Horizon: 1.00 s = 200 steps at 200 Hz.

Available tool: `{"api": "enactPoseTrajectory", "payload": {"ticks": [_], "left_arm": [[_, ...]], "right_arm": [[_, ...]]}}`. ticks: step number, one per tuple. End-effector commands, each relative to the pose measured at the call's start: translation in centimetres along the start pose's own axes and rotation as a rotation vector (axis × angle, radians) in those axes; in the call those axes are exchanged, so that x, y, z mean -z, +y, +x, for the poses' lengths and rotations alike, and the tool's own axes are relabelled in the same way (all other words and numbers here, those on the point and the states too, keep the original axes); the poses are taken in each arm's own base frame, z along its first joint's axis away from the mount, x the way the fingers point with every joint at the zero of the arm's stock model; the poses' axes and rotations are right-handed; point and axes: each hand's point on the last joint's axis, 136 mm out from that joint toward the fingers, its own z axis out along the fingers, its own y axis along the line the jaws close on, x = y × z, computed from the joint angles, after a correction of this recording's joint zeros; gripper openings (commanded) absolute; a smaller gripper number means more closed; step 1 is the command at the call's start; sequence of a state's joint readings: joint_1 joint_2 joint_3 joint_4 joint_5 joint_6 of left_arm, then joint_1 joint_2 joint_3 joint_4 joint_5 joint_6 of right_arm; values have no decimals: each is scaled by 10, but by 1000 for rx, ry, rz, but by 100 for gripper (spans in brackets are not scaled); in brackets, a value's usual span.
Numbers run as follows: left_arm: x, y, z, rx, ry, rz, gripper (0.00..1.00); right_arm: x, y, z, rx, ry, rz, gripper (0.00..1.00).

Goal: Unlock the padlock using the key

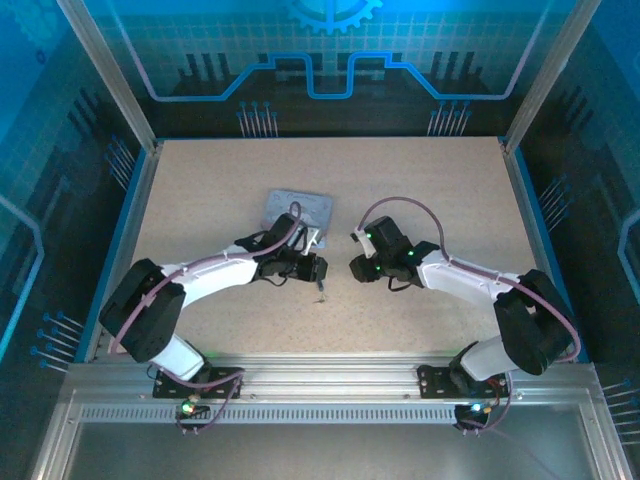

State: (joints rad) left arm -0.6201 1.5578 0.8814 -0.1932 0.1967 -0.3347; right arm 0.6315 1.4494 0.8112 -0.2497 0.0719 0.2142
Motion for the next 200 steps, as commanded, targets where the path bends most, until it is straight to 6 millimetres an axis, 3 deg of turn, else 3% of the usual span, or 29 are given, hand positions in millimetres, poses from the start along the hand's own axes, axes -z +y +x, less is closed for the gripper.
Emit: {"api": "enactPoseTrajectory", "payload": {"ticks": [1,33,61,70,83,87,120,138,160,181,200], "left_arm": [[3,-5,-16,-47,-34,-16,39],[24,-9,-31,-111,-73,-52,44],[56,-7,-48,-186,-149,-123,50],[68,-3,-53,-205,-180,-156,54],[86,7,-59,-228,-228,-209,61],[91,11,-61,-230,-243,-226,63],[140,65,-76,-150,-421,-351,98],[164,112,-76,-40,-561,-445,99],[184,153,-78,17,-738,-567,99],[184,185,-69,17,-766,-714,99],[170,198,-64,-60,-768,-750,99]], "right_arm": [[-1,-8,-1,-20,-25,25,43],[15,-22,-9,-28,-105,99,48],[50,-53,-20,-77,-232,224,58],[64,-67,-21,-108,-276,280,65],[84,-86,-21,-154,-336,360,95],[90,-93,-20,-165,-352,383,100],[125,-150,-2,-272,-449,575,100],[131,-179,17,-357,-520,656,100],[141,-207,35,-482,-592,679,100],[140,-221,46,-482,-622,708,100],[133,-227,48,-465,-644,719,100]]}}
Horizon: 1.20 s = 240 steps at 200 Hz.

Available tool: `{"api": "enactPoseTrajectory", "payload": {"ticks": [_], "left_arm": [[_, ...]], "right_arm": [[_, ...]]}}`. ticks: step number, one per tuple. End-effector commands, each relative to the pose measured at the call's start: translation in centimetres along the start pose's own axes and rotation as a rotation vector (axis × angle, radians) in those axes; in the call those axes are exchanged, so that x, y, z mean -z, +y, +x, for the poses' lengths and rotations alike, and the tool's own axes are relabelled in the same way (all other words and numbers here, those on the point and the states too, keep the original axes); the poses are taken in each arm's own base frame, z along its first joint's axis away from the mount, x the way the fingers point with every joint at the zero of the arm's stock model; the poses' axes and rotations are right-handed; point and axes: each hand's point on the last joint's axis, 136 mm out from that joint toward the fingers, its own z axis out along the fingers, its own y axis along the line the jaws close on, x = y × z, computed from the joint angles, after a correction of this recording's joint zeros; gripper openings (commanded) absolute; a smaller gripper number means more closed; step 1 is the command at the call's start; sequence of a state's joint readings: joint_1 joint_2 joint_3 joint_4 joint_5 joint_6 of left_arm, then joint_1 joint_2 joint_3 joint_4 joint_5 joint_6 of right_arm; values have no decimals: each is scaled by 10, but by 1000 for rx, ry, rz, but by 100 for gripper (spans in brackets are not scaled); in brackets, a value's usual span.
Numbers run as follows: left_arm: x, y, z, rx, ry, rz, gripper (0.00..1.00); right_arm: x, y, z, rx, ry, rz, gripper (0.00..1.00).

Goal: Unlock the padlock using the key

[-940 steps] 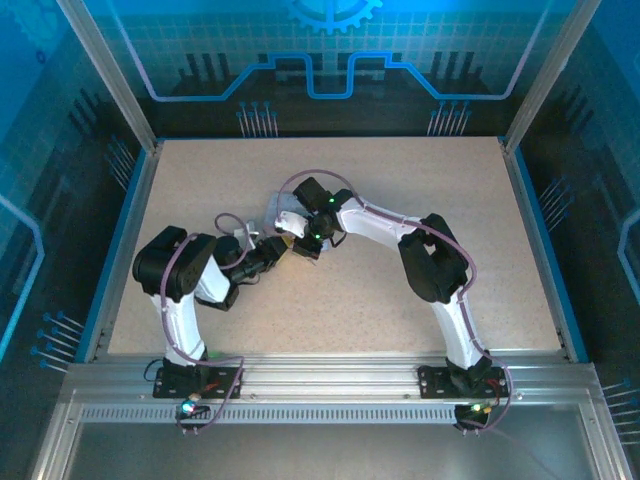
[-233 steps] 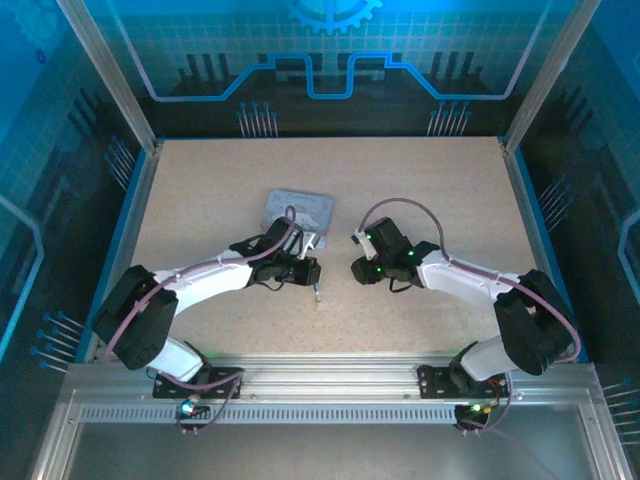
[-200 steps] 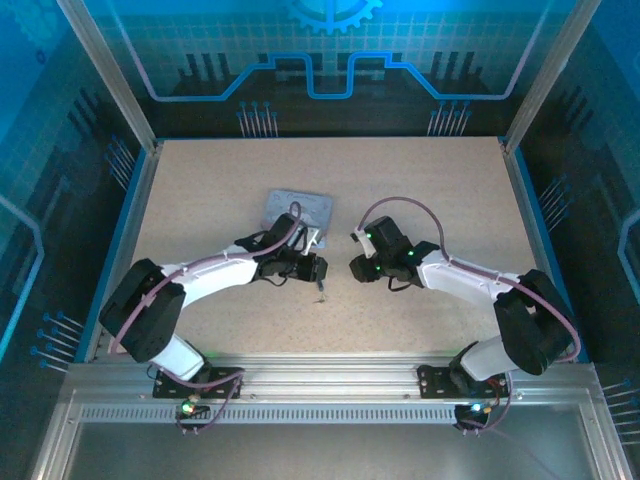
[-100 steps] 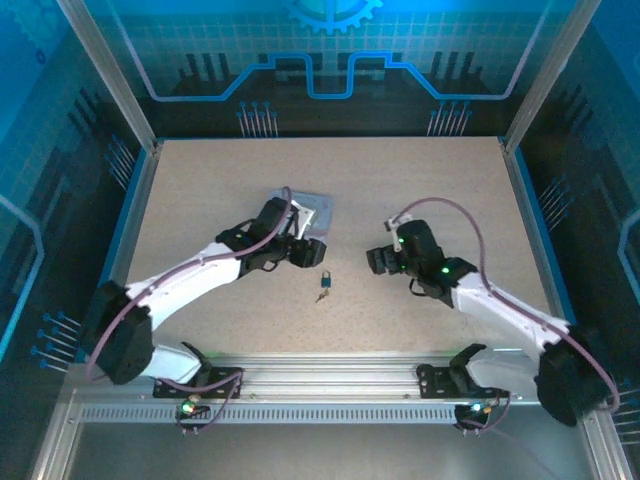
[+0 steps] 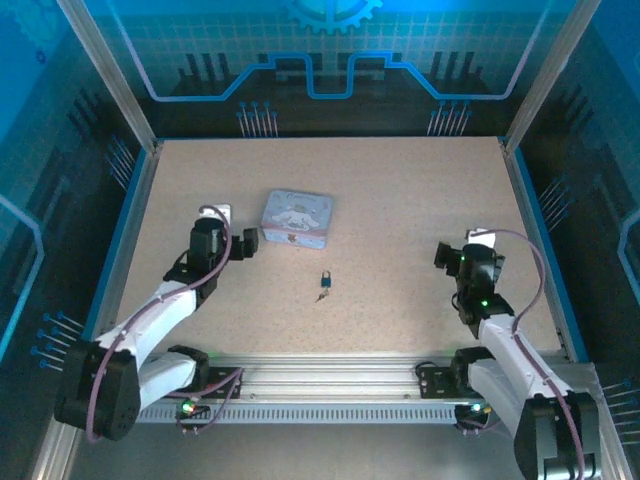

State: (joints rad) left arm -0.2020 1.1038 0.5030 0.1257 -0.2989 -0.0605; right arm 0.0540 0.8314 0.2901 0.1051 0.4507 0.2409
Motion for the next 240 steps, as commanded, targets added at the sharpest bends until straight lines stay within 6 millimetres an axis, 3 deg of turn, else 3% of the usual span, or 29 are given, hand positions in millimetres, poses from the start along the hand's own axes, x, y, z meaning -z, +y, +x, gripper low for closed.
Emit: {"api": "enactPoseTrajectory", "payload": {"ticks": [1,34,54,78,106,148,240], "left_arm": [[-9,16,-25,-61,-180,-88,99],[-28,26,-6,-67,-227,-99,99],[-30,30,-15,-18,-299,-83,99],[-43,32,-6,26,-312,-49,99],[-48,28,5,13,-324,-24,99],[-67,37,1,60,-227,-31,99],[-67,36,1,52,-226,-26,99]], "right_arm": [[-5,5,-23,-31,-138,-41,100],[-26,22,-25,39,-144,-95,100],[-35,36,-35,72,-201,-143,100],[-46,48,-41,62,-219,-196,100],[-60,66,-32,96,-196,-265,100],[-80,83,-23,158,-130,-274,100],[-81,86,-22,182,-122,-260,100]]}}
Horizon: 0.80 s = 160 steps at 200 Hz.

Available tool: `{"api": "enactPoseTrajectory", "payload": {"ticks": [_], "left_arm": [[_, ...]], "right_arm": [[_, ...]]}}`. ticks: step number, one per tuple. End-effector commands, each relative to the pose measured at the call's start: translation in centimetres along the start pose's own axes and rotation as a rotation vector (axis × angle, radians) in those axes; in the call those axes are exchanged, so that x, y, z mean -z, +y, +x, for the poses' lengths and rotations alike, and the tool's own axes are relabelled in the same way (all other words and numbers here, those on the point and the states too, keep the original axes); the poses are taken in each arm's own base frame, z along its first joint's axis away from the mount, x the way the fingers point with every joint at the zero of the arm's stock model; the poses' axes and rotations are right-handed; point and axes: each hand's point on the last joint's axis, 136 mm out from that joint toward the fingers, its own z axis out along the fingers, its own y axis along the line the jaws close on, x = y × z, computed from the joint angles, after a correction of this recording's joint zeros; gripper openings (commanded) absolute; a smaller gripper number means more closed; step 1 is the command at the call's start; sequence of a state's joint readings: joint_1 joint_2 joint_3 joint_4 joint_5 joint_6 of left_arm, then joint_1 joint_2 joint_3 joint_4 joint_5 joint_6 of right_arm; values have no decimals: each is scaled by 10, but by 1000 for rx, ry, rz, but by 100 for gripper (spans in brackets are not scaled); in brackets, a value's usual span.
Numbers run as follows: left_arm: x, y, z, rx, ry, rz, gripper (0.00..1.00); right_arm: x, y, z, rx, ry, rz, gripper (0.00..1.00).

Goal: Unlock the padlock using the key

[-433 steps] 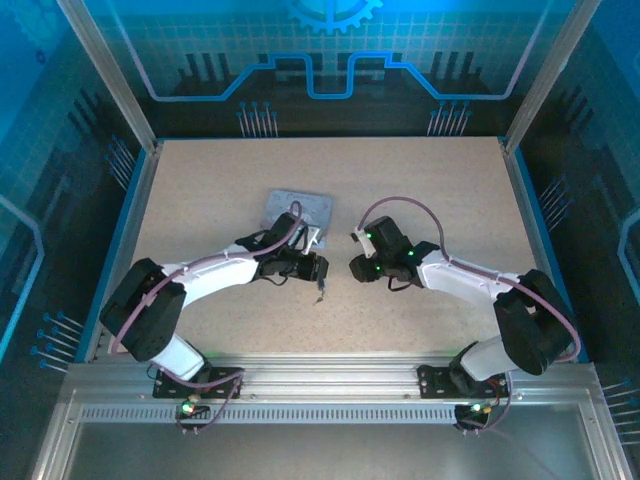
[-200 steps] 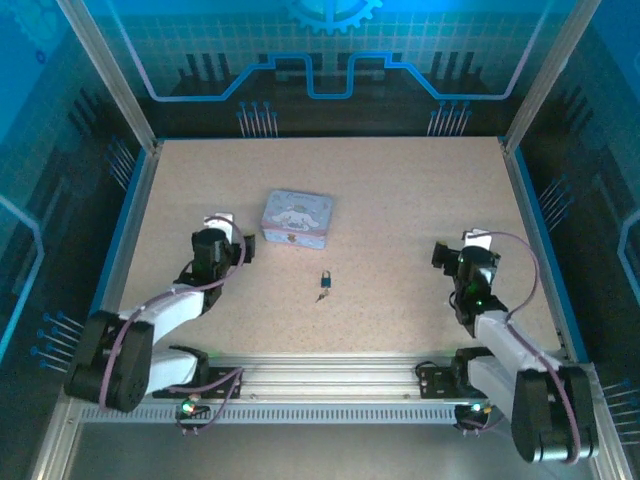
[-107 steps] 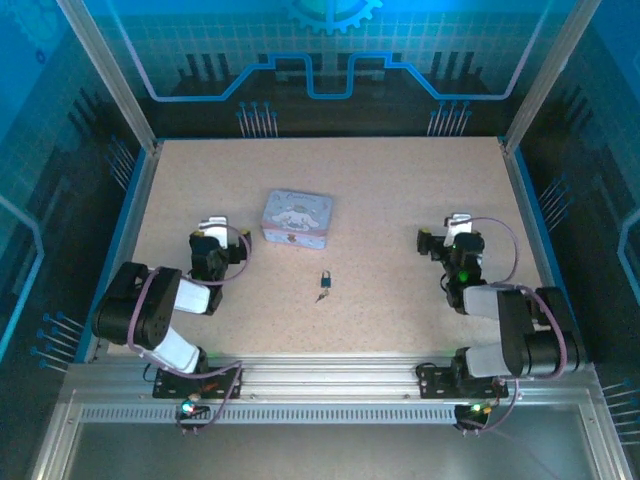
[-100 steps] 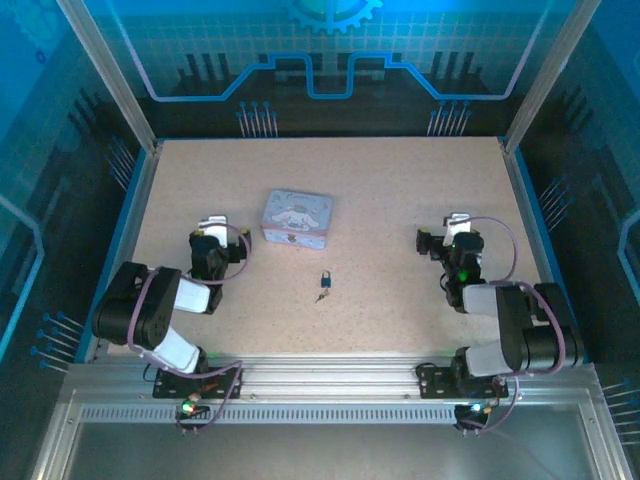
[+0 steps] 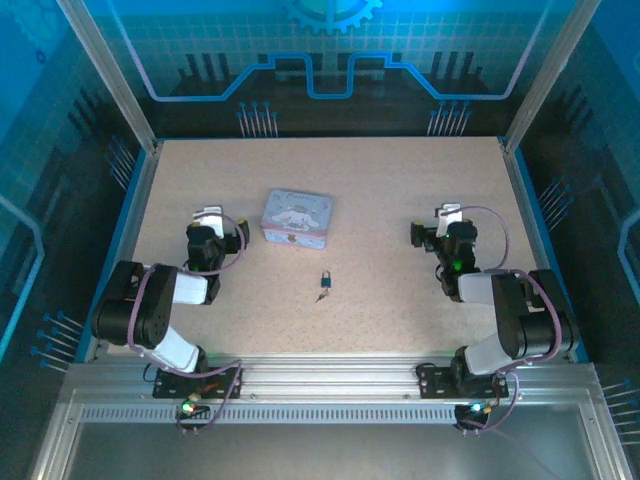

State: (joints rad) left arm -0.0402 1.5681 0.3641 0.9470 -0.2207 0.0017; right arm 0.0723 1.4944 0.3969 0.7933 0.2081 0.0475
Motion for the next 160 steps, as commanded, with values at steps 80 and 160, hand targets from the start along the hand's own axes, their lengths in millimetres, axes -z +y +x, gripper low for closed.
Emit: {"api": "enactPoseTrajectory", "payload": {"ticks": [80,160], "left_arm": [[0,-2,-7,9,-18,18,99],[0,-2,-7,9,-17,19,99]], "right_arm": [[-2,1,-4,14,-8,10,100],[-3,6,-4,28,0,-19,100]]}}
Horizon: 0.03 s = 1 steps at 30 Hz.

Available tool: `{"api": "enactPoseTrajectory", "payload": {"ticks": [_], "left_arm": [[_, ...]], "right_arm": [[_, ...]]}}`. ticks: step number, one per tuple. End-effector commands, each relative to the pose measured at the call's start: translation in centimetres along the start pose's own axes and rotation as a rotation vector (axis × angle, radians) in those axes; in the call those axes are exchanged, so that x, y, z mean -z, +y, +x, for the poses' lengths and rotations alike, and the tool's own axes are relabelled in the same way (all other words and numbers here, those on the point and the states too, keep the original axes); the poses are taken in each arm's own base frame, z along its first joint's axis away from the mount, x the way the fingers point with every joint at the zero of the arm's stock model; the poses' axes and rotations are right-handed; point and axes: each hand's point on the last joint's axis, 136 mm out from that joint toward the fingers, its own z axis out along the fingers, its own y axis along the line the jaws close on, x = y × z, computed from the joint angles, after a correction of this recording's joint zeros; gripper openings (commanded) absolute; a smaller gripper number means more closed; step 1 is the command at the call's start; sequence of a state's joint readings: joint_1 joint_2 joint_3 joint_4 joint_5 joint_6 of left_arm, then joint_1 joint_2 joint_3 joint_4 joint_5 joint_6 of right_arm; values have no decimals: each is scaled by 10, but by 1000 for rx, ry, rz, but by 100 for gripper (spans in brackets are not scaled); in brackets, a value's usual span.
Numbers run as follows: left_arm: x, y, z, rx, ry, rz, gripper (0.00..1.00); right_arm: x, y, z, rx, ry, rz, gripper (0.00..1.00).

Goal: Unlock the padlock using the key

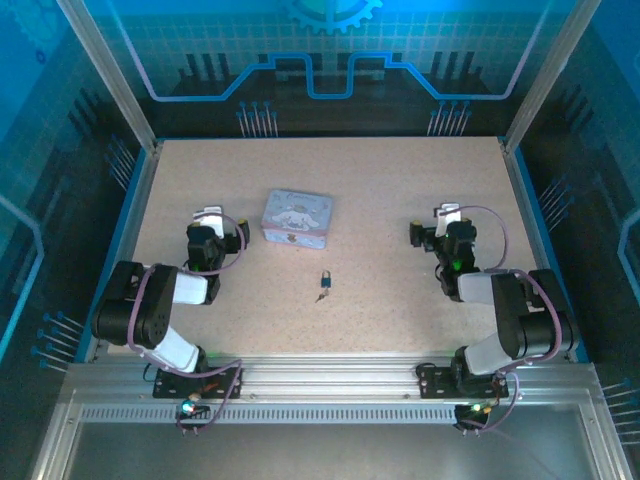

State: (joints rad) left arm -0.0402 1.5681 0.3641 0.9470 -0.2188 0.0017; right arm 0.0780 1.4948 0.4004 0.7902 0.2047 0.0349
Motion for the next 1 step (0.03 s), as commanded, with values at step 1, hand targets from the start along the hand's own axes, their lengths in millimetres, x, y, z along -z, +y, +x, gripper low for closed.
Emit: {"api": "enactPoseTrajectory", "payload": {"ticks": [1], "left_arm": [[0,-2,-7,9,-16,17,99]], "right_arm": [[-3,3,-3,14,0,-11,100]]}}
